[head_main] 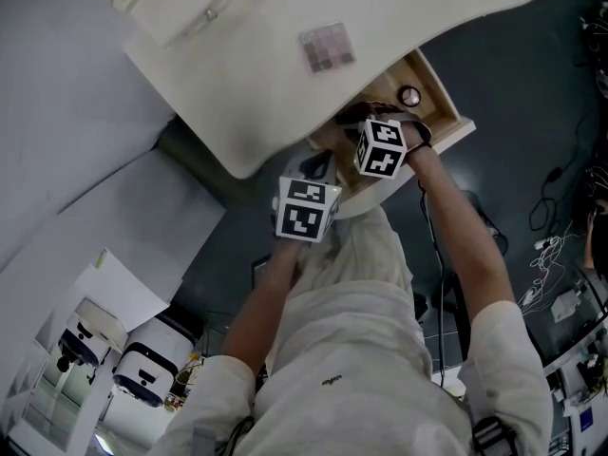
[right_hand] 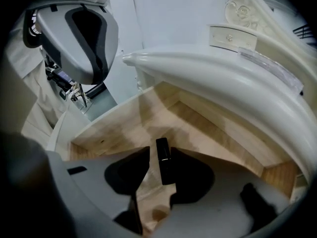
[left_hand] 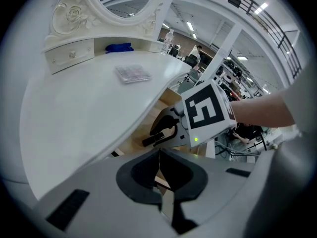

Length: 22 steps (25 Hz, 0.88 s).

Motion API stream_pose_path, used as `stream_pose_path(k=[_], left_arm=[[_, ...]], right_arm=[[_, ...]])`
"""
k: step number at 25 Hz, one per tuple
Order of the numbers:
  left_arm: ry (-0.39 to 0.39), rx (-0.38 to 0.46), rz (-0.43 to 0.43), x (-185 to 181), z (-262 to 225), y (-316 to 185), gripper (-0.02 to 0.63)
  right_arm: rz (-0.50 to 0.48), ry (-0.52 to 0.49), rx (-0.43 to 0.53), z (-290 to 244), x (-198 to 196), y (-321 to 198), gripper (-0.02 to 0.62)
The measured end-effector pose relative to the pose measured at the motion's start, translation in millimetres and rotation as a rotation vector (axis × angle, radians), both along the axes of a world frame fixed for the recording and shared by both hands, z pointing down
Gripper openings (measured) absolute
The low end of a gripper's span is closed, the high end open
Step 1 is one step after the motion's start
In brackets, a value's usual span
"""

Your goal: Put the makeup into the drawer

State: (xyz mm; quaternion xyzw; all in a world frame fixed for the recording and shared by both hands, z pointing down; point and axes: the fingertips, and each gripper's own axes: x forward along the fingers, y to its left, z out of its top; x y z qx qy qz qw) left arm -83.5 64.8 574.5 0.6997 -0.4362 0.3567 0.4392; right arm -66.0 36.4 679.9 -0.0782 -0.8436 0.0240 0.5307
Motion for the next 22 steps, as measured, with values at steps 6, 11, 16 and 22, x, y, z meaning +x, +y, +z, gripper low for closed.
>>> stream_pose_path(k=[6,11,16,22], left_arm=[[-0.004,0.001,0.019,5.1,-3.4,2.2,0.011],[-0.001,0.015,0.034,8.7,-8.2,3.8,0.011],[0.012,0.042,0.043,8.2,-28.0,3.6,0.011],[0.006,0.070,0.075,0.1,-52.0,11.7,0.011]], right_arm=[[0.022,-0.004,0.007,-8.4,7.0,-2.3,0.127],[0.068,-0.015,0.018,-24.4,12.8,-5.5,0.095],[0.171,-0.017,0.009,-51.7,20.7,-5.3,0.030],[0.331,-0.063,-0.035,-93.7,23.3,9.0,0.014]])
